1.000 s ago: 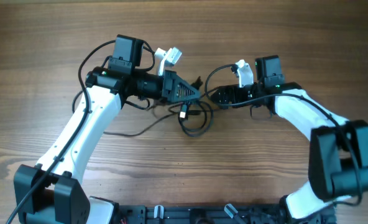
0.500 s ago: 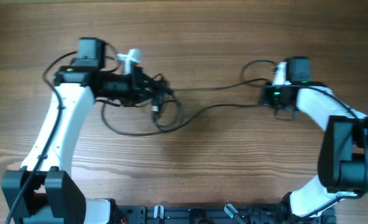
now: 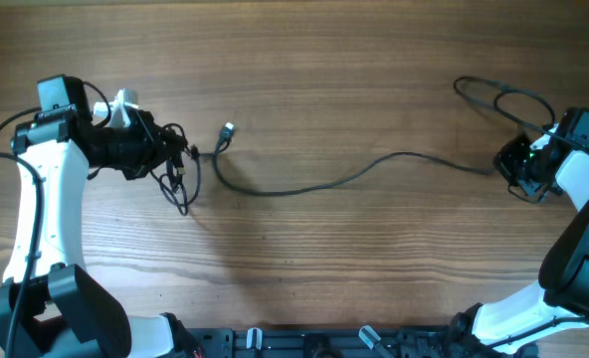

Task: Untangle cables

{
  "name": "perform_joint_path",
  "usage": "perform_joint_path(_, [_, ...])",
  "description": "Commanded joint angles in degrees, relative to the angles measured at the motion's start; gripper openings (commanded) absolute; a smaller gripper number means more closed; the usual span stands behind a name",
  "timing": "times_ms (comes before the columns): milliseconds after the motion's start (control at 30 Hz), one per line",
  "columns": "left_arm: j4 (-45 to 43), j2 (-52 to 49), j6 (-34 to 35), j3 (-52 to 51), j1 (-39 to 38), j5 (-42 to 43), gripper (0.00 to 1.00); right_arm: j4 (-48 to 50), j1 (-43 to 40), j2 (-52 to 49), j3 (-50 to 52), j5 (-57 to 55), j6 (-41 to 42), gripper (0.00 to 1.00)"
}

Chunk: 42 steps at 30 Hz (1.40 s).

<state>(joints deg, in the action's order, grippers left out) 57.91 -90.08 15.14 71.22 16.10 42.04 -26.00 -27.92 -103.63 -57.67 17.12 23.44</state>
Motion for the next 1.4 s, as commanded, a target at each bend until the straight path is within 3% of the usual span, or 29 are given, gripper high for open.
perform_joint_path(0, [0.02,0.17,-1.46,0.24,-1.01,-3.15,0.04,-6.78,0.11,1.90,-7.76,2.45,-1.09,0.69])
perform_joint_path(67, [0.02,0.17,-1.46,0.24,-1.38,-3.17,0.04,-13.88,0.24,2.38,-14.14,2.25,-2.58,0.92])
perform_joint_path(133, [-0.07,0.17,-1.44,0.24,-1.70,-3.85,0.04,-22.53,0.98,2.62,-22.51,1.33,-5.25,0.99])
perform_joint_path(267, [-0.50,0.09,-1.42,0.24,-3.56,-6.19,0.04,-31.93,4.72,2.71,-29.86,0.20,-8.07,0.99])
perform_joint_path(500, [-1.68,0.07,-0.94,0.22,-6.69,-10.29,0.04,-36.65,19.89,2.71,-26.64,0.39,-8.61,1.00])
perform_joint_path(667, [-1.73,0.07,-0.98,0.20,-6.73,-11.58,0.04,-34.12,32.00,2.69,-22.97,0.98,-5.44,1.00])
perform_joint_path(867, [-1.64,0.07,-1.01,0.02,-6.75,-13.25,0.04,-24.52,43.10,2.58,-15.50,-0.35,7.43,0.99])
perform_joint_path(1100, [-1.73,0.07,-1.03,0.02,-6.75,-13.25,0.04,-16.50,48.46,2.25,-7.23,-0.79,15.15,0.89])
perform_joint_path(1300, [-1.75,0.07,-1.01,0.02,-6.86,-13.25,0.04,-7.91,48.65,2.16,-3.69,-5.62,15.78,0.38])
perform_joint_path(1367, [-1.73,0.07,-1.01,0.02,-7.04,-13.25,0.04,-6.64,48.65,2.16,-3.69,-7.98,15.80,0.27])
